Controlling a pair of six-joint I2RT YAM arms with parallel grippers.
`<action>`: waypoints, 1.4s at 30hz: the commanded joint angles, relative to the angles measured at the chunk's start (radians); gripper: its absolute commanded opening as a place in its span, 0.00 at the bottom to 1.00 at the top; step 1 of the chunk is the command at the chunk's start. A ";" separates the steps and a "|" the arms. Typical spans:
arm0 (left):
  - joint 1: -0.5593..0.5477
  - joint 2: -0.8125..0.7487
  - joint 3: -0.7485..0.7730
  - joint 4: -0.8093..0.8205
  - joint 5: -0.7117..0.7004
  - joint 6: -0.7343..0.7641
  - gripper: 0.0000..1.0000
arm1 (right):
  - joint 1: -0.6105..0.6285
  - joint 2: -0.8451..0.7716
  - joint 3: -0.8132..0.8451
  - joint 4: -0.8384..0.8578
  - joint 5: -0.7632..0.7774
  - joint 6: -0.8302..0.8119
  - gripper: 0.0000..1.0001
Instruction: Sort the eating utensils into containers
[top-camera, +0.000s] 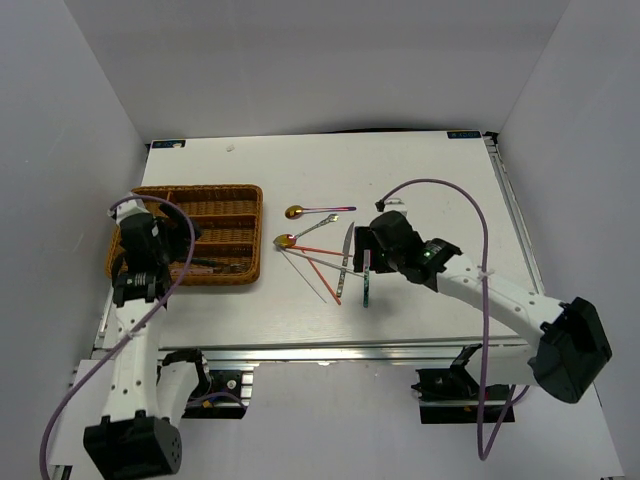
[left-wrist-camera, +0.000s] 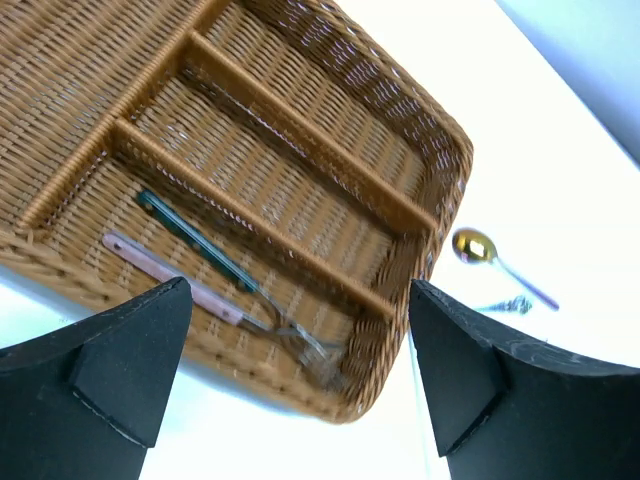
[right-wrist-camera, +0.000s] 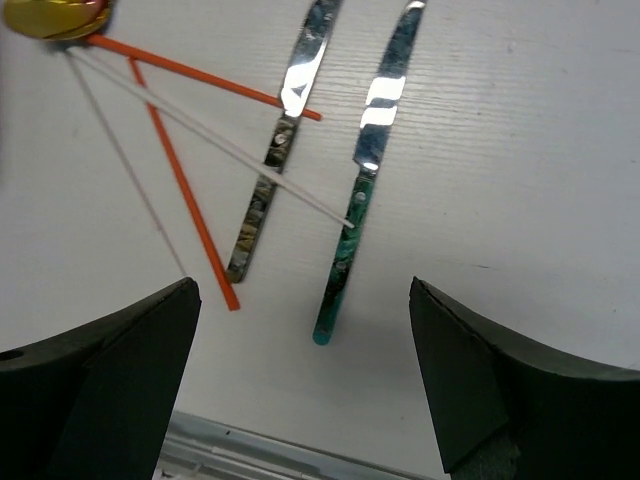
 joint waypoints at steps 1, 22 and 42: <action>-0.050 -0.076 -0.037 -0.049 -0.114 0.083 0.98 | -0.001 0.052 -0.017 -0.007 0.145 0.088 0.89; -0.104 -0.049 -0.060 -0.024 -0.054 0.074 0.98 | 0.005 0.415 -0.041 0.065 0.136 0.162 0.33; -0.121 0.003 -0.139 0.189 0.480 0.041 0.98 | -0.084 0.124 -0.045 -0.079 0.202 0.049 0.00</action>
